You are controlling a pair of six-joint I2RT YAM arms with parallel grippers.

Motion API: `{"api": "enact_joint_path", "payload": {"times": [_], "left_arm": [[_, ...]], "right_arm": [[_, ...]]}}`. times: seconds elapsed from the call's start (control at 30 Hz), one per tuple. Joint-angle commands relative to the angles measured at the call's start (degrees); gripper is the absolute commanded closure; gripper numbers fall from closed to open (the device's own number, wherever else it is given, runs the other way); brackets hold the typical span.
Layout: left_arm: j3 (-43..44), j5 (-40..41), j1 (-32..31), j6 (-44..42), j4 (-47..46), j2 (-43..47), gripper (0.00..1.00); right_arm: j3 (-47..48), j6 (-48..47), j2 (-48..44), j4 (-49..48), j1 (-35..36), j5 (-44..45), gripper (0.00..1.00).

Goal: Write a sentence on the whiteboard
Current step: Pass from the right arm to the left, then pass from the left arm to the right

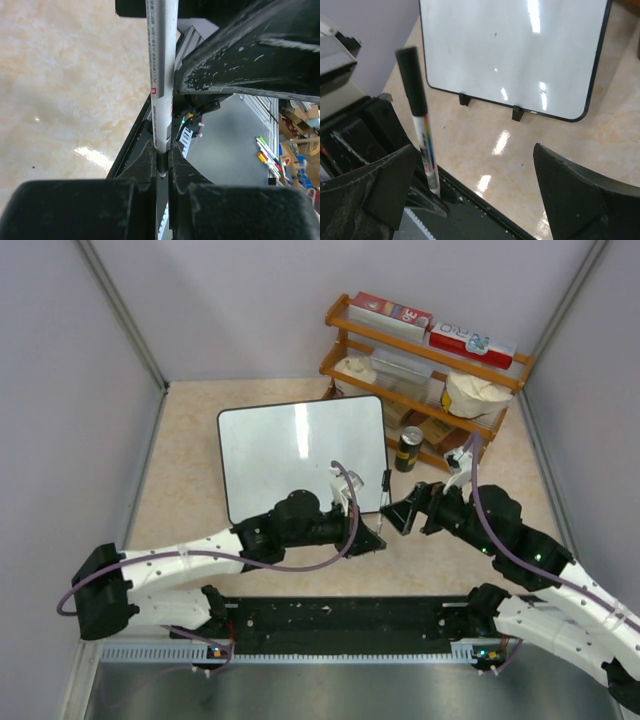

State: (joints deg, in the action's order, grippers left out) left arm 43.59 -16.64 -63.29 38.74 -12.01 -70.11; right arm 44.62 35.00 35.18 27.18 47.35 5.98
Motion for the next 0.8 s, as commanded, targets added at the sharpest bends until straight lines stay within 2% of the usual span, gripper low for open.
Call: {"api": "enact_joint_path", "payload": {"times": [0.0, 0.17, 0.27, 0.3, 0.6, 0.77], "left_arm": [[-0.5, 4.1, -0.2, -4.5, 8.1, 7.6, 1.0], [-0.2, 2.3, -0.2, -7.2, 14.4, 12.4, 1.0], [0.1, 0.1, -0.2, -9.4, 16.8, 14.8, 1.0], [0.3, -0.1, -0.2, -9.6, 17.4, 15.3, 1.0], [0.8, -2.3, -0.2, -10.8, 17.4, 18.6, 1.0], [1.1, -2.9, -0.2, -11.2, 17.8, 18.1, 1.0]], "right_arm": [[2.0, -4.5, -1.9, -4.2, 0.4, -7.7, 0.01], [3.5, -6.0, 1.1, -9.1, 0.4, -23.0, 0.02], [3.0, -4.9, 3.5, -15.3, 0.3, -32.0, 0.12], [3.0, -3.7, 4.1, -17.8, 0.3, -33.6, 0.2], [2.3, 0.7, 9.2, -24.2, 0.3, -39.5, 0.49], [2.2, 0.9, 8.9, -24.8, 0.4, -40.3, 0.59]]}}
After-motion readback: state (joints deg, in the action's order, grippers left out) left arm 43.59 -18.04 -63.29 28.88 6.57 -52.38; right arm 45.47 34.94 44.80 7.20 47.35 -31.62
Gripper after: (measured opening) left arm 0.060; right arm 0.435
